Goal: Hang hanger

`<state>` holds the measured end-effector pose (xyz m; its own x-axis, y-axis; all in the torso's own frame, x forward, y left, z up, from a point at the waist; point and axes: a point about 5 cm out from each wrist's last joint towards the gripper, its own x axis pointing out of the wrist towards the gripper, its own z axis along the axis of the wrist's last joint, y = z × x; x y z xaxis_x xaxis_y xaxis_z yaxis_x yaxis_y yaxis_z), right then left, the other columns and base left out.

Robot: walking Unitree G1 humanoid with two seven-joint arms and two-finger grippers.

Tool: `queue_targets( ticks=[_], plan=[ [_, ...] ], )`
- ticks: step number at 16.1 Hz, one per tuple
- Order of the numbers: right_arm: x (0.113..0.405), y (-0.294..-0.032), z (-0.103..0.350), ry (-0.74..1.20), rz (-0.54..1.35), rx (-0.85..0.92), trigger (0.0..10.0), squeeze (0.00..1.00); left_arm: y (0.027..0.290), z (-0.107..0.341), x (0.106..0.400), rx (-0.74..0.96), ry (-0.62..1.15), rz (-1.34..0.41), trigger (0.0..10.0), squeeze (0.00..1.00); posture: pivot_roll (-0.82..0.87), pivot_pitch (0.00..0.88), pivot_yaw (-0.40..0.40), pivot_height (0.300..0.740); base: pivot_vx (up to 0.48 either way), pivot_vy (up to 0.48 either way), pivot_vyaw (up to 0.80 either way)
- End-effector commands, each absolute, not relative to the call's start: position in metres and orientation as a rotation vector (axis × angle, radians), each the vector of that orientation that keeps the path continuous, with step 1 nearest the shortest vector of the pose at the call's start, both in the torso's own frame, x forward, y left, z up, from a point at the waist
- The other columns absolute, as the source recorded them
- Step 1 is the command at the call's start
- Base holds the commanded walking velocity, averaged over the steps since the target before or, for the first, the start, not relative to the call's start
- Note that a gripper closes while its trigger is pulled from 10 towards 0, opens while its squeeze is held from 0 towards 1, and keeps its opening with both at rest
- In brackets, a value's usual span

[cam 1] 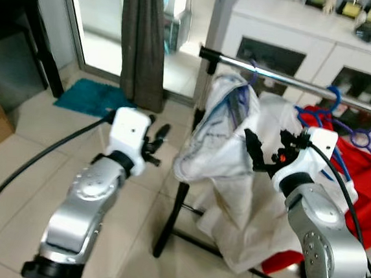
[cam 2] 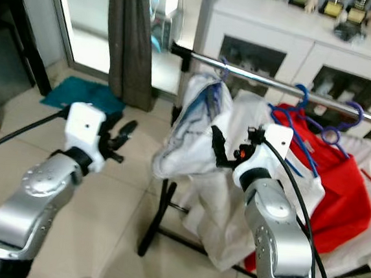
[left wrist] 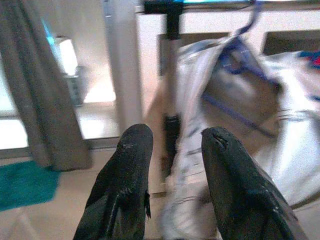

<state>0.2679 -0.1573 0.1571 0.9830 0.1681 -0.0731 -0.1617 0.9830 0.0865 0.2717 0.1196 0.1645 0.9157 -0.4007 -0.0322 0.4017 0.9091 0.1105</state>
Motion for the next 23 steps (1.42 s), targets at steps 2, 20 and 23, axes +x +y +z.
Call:
queue_targets(
  ticks=[2, 20, 23],
  plan=[
    [0.268, -0.157, 0.161, 0.066, 0.155, 0.083, 10.0, 1.00, 0.125, 0.166, 0.270, 0.133, 0.005, -0.397, 10.0, 0.00, 0.04, 0.036, -0.097, 0.740, 0.000, -0.336, 0.00],
    [0.270, -0.169, 0.164, 0.054, 0.035, 0.096, 10.0, 1.00, 0.115, 0.165, 0.265, 0.123, 0.030, -0.465, 10.0, 0.00, 0.02, 0.048, -0.093, 0.740, 0.000, -0.112, 0.00],
    [0.269, -0.166, 0.164, 0.056, 0.070, 0.096, 10.0, 1.00, 0.113, 0.165, 0.264, 0.117, 0.034, -0.481, 10.0, 0.00, 0.02, 0.047, -0.095, 0.740, 0.000, 0.000, 0.00]
  ],
)
